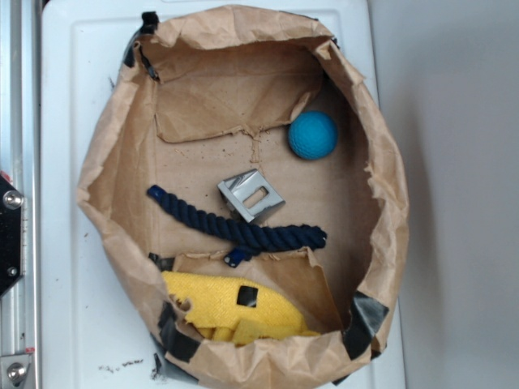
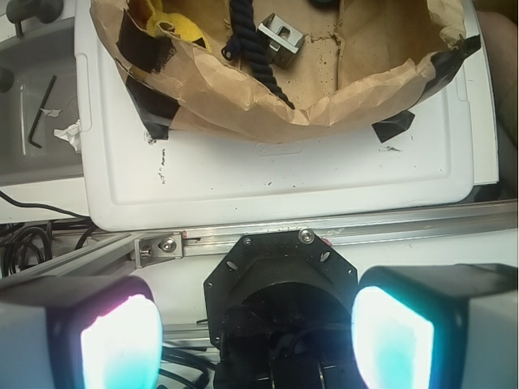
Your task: Grab the blue ball.
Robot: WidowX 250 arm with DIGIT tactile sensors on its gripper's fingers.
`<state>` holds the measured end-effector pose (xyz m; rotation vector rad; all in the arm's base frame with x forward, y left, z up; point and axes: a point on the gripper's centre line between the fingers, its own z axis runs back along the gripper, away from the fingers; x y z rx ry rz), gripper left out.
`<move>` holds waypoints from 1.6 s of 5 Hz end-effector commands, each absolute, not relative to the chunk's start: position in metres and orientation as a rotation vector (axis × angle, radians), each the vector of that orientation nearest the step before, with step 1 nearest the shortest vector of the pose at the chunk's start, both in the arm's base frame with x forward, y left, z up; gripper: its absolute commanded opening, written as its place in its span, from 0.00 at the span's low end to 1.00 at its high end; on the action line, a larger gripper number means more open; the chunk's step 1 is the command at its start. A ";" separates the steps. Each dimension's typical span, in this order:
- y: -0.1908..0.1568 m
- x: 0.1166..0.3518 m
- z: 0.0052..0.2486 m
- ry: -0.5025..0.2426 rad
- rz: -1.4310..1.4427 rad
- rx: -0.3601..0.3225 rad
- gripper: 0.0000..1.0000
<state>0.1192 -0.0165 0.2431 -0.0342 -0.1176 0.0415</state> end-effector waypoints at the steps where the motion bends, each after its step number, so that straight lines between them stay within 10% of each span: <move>1: -0.016 0.119 0.243 -0.118 0.041 -0.034 1.00; 3: -0.010 0.218 0.212 -0.036 0.268 0.103 1.00; 4: 0.016 0.245 0.199 -0.145 0.298 0.070 1.00; 5: 0.045 0.256 0.188 -0.348 0.283 0.015 1.00; 8: 0.060 0.264 0.165 -0.284 0.344 0.016 1.00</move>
